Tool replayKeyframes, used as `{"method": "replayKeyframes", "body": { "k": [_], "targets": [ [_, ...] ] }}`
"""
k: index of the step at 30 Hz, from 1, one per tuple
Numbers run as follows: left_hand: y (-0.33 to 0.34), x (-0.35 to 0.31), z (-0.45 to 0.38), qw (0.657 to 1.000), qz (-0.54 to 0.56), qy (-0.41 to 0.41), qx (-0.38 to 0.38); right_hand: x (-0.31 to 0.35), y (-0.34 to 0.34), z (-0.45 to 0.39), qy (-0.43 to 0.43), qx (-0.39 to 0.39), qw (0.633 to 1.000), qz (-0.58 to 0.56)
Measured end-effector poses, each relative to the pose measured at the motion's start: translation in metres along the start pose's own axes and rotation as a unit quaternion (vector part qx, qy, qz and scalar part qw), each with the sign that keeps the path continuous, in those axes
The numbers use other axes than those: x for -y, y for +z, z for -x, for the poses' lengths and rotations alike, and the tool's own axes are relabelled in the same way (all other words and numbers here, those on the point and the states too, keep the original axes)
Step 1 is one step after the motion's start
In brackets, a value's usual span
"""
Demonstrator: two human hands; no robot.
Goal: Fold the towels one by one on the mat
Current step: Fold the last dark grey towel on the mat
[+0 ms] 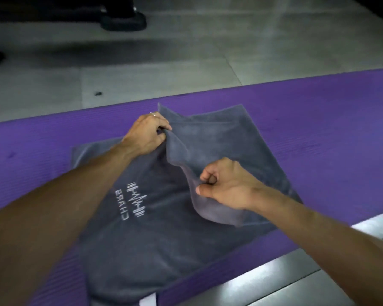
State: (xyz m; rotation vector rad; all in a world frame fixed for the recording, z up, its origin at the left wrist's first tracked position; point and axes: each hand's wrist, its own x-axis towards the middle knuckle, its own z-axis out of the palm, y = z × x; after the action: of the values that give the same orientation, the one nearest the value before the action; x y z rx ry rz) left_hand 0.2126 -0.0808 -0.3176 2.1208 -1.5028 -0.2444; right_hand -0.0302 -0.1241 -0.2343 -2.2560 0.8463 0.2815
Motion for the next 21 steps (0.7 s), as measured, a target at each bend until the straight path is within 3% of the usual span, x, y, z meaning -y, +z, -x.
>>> {"method": "replayKeyframes", "body": {
  "k": [11, 21],
  "targets": [
    [-0.058, 0.107, 0.139, 0.995, -0.038, -0.071, 0.055, 0.090, 0.134, 0.003, -0.045, 0.056, 0.997, 0.029],
    [-0.062, 0.130, 0.199, 0.984, -0.089, -0.127, 0.085, 0.114, 0.210, 0.013, -0.055, 0.087, 0.994, 0.017]
  ]
}}
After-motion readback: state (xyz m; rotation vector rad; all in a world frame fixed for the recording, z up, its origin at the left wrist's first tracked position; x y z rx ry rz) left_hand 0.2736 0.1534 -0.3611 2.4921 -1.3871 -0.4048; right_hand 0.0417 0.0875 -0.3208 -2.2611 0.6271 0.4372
